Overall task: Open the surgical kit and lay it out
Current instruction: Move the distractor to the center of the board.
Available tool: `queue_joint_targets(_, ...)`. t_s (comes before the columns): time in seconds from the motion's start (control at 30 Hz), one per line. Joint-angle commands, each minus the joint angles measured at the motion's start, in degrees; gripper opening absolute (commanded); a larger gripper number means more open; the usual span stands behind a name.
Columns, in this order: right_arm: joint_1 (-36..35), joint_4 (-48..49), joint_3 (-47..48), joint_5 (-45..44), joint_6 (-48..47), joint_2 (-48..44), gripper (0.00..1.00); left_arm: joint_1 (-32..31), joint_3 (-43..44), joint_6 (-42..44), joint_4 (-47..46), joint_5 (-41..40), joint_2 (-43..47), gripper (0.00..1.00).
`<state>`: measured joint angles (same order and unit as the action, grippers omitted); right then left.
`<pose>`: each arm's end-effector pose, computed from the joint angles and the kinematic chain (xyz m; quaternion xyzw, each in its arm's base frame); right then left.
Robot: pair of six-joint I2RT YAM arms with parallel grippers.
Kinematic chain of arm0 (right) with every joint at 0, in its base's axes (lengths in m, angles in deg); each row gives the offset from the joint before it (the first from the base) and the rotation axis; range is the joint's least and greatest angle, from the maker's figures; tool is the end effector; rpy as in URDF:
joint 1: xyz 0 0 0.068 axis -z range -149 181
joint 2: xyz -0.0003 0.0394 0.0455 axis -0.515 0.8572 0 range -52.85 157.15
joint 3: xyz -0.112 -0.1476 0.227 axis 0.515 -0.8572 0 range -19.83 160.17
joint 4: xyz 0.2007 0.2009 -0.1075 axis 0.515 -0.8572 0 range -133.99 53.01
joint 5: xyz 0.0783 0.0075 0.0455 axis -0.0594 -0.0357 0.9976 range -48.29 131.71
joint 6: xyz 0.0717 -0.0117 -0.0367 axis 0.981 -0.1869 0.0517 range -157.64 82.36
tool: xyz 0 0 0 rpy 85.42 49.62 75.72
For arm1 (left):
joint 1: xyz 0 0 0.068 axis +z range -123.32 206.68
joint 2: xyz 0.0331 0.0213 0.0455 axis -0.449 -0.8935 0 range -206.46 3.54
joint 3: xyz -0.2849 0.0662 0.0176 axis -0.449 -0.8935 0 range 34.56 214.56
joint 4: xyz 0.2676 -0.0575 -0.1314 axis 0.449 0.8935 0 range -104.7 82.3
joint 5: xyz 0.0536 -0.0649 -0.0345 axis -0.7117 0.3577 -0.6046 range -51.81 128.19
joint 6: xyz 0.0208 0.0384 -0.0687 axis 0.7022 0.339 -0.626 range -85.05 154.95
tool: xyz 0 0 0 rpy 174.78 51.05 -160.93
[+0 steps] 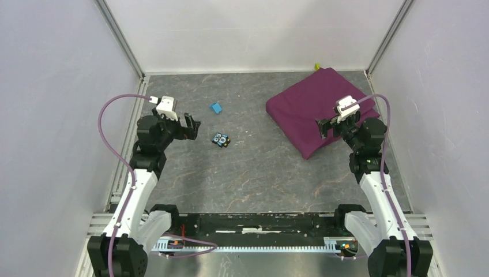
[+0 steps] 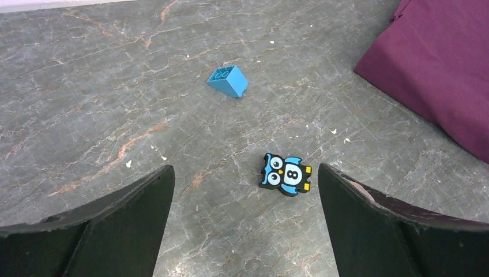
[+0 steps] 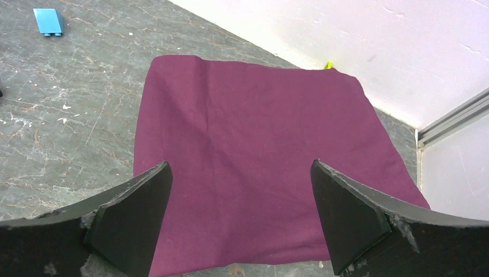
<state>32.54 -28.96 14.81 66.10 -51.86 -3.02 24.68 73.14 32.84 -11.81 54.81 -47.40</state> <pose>0.2694 0.0220 0.2959 -0.2198 0.7130 0.0682 0.6623 0.2721 -0.0298 0.2941 0.0870 0.7864 -0.1364 0.5961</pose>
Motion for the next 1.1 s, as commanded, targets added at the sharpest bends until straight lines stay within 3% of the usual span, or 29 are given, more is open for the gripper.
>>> queue_joint_targets(0.0,-0.17,1.55,-0.05,0.99,-0.99,0.13,0.97,0.16,-0.13,-0.7,-2.74,-0.45,-0.12,1.0)
queue_joint_targets(0.43,-0.12,1.46,-0.33,1.03,-2.2,0.29,0.97,0.17,0.69,0.52,-1.83,-5.22,-0.97,1.0)
queue_joint_targets(0.63,-0.09,1.46,-0.7,2.1,-3.0,0.49,0.97,-0.28,2.49,1.25,0.47,1.99,-3.43,1.0)
queue_joint_targets(0.87,-0.09,1.62,-1.32,2.97,-3.43,0.84,0.97,-4.39,11.71,3.42,3.34,-2.17,-17.04,1.0)
queue_joint_targets(1.07,-0.12,1.78,-1.84,3.48,-3.76,0.5,0.97,-8.04,23.77,-0.22,4.56,-9.25,-36.08,0.97)
